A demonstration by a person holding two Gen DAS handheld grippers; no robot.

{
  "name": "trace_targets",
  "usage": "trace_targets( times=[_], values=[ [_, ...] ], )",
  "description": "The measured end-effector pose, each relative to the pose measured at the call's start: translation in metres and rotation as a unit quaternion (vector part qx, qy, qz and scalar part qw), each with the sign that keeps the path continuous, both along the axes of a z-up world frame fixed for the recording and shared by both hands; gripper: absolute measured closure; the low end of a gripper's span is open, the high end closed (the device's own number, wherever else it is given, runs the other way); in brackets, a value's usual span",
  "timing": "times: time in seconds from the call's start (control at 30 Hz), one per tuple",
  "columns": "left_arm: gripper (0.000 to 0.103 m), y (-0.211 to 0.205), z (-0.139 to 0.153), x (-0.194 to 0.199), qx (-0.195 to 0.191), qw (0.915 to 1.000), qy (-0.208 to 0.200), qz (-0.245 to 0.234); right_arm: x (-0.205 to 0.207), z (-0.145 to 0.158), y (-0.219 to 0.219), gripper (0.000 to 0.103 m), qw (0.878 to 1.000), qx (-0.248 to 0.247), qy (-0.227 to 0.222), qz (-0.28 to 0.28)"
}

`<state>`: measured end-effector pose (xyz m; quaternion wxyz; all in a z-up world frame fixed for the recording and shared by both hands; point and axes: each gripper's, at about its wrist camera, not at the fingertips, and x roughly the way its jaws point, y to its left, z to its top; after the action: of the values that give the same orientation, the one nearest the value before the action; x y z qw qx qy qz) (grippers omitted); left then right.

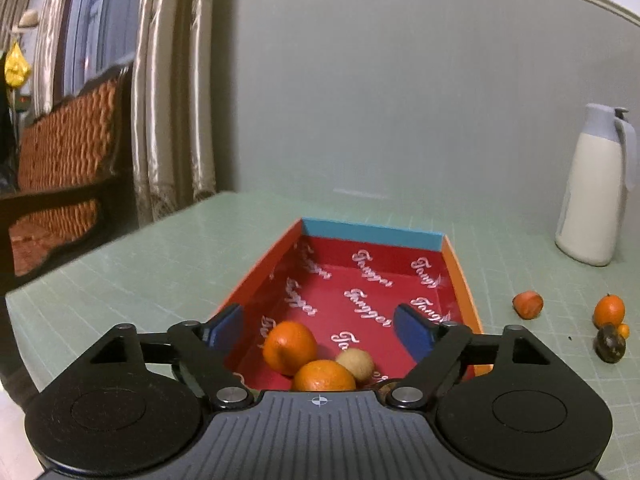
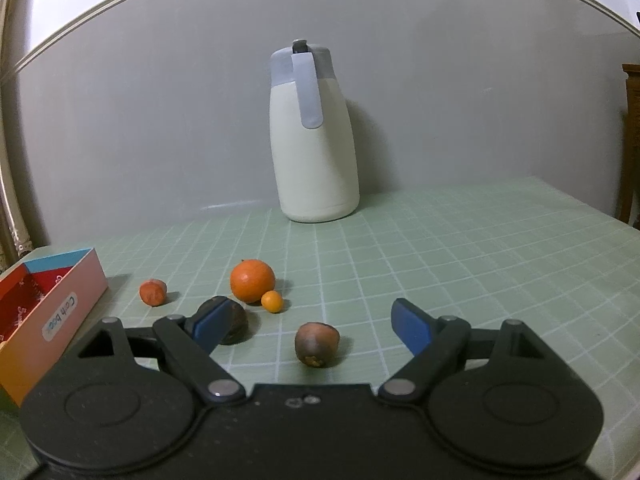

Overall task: Organize fruits
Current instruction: 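Withdraw the left tool while the right tool closes on the brown nut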

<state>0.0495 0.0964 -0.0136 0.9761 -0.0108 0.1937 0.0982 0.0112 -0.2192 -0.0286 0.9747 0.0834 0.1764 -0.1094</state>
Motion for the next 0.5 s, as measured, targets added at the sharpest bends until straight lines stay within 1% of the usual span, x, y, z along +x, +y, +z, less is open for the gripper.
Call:
trace_targets(
  times=[0.03, 0.1, 0.17, 0.5],
  values=[
    [0.018, -0.001, 0.001, -0.002, 0.003, 1.0, -0.001, -0.002, 0.001, 0.0, 0.001, 0.016, 1.0, 0.0, 0.001, 0.0],
    [0.012, -0.003, 0.001, -0.005, 0.008, 1.0, -0.001, -0.005, 0.001, -0.001, 0.001, 0.016, 1.0, 0.001, 0.004, 0.001],
    [0.009, -0.006, 0.001, -0.01, 0.013, 0.9999, -0.004, -0.008, 0.002, -0.001, 0.001, 0.016, 1.0, 0.001, 0.007, 0.001],
    [0.004, -0.013, -0.001, -0.031, 0.024, 0.9994, -0.008, -0.025, 0.008, -0.005, 0.0, 0.016, 1.0, 0.015, 0.025, 0.002]
  ],
)
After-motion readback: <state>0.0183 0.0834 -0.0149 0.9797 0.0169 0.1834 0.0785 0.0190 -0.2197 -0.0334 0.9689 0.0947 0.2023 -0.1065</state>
